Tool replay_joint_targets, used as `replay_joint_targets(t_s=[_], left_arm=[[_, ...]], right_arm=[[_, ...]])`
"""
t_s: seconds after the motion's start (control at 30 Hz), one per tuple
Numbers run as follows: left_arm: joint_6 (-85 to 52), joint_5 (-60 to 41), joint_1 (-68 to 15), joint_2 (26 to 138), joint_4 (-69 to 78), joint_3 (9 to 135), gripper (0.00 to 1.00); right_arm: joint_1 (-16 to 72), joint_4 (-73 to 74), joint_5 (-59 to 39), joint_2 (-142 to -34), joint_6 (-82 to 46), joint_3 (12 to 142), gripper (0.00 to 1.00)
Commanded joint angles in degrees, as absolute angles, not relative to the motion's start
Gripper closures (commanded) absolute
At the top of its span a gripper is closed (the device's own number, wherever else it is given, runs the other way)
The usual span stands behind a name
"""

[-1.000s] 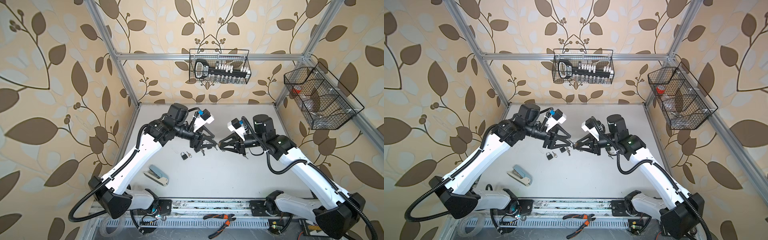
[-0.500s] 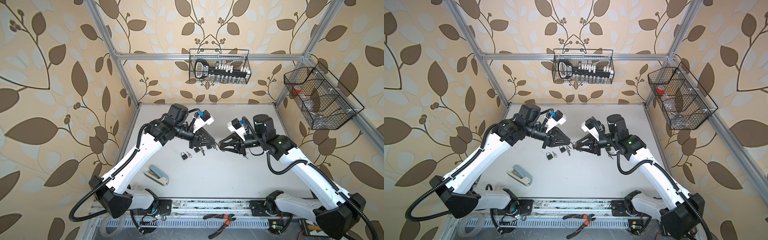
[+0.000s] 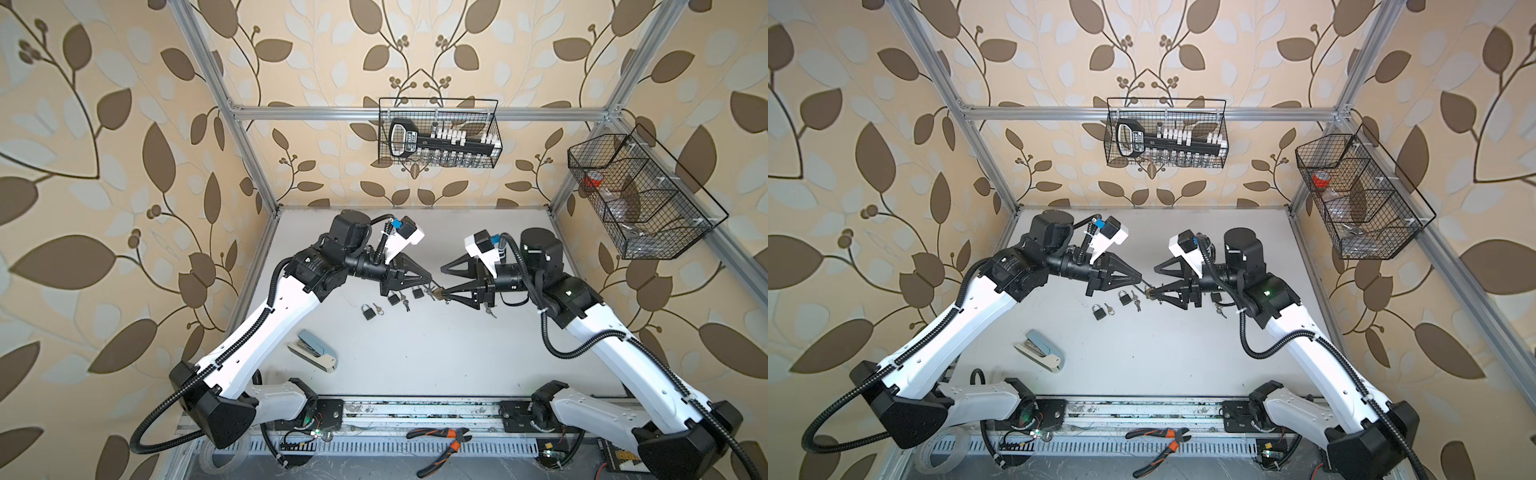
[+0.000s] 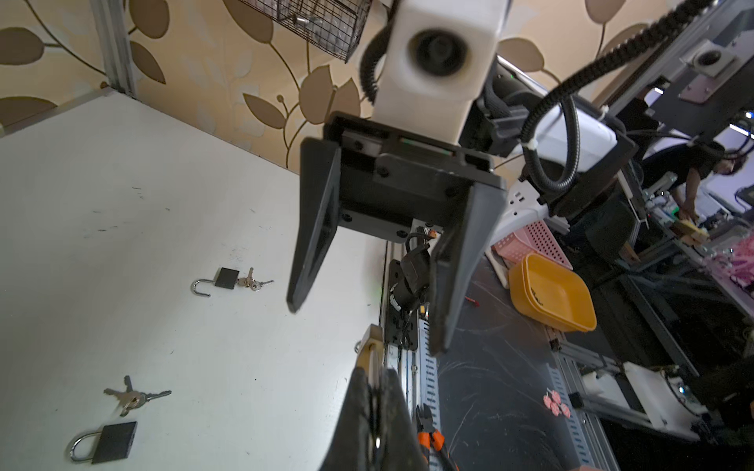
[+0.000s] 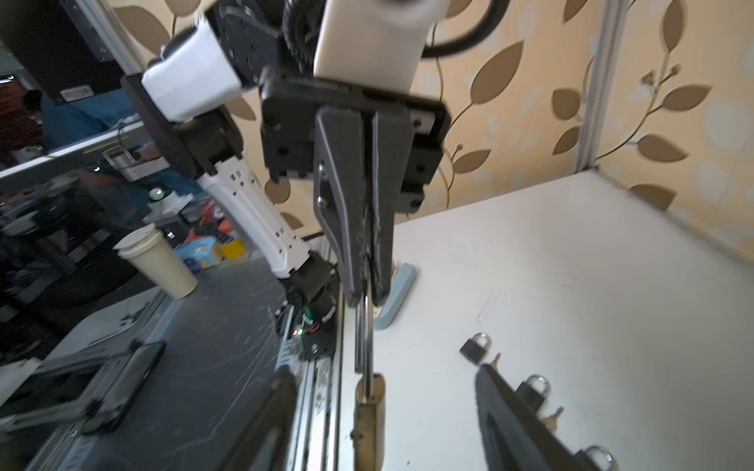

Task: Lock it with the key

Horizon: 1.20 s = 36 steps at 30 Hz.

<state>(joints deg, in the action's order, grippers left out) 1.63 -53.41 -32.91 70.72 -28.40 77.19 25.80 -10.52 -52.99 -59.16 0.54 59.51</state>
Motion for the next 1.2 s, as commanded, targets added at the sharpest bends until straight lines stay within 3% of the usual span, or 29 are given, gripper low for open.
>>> replay_joint_targets(t_s=[0.0, 0.07, 0.2, 0.37, 0.6, 0.97, 1.17], left_arm=[[-8.42, -47.27, -32.51, 65.58, -15.14, 73.27, 1.0], [-14.29, -44.21, -32.5, 62.94, -8.23, 69.08, 1.0], [-26.76, -42.51, -32.57, 58.58, 6.92, 60.94, 1.0], [-30.41, -42.98, -32.94, 55.73, 13.91, 56.93, 1.0], [-32.73, -43.28, -34.02, 55.63, 18.57, 56.54, 1.0], [-34.17, -42.72, -34.79, 55.11, 21.71, 55.58, 1.0], [-34.52, -42.41, -34.96, 55.06, 22.5, 54.94, 1.0]], right_arm=[[25.84, 4.39, -42.68, -53.97, -5.13, 54.71, 0.14], [25.92, 8.03, -40.46, -52.24, -4.48, 52.39, 0.02], [25.9, 6.75, -44.81, -52.69, -4.64, 53.42, 0.02], [26.23, 13.54, -52.37, -53.6, -8.77, 51.72, 0.08], [29.09, 20.37, -50.89, -56.39, -10.75, 50.98, 0.14], [30.67, 29.79, -48.27, -57.61, -15.99, 47.09, 0.41], [30.69, 29.88, -45.74, -55.78, -15.7, 45.57, 0.43]])
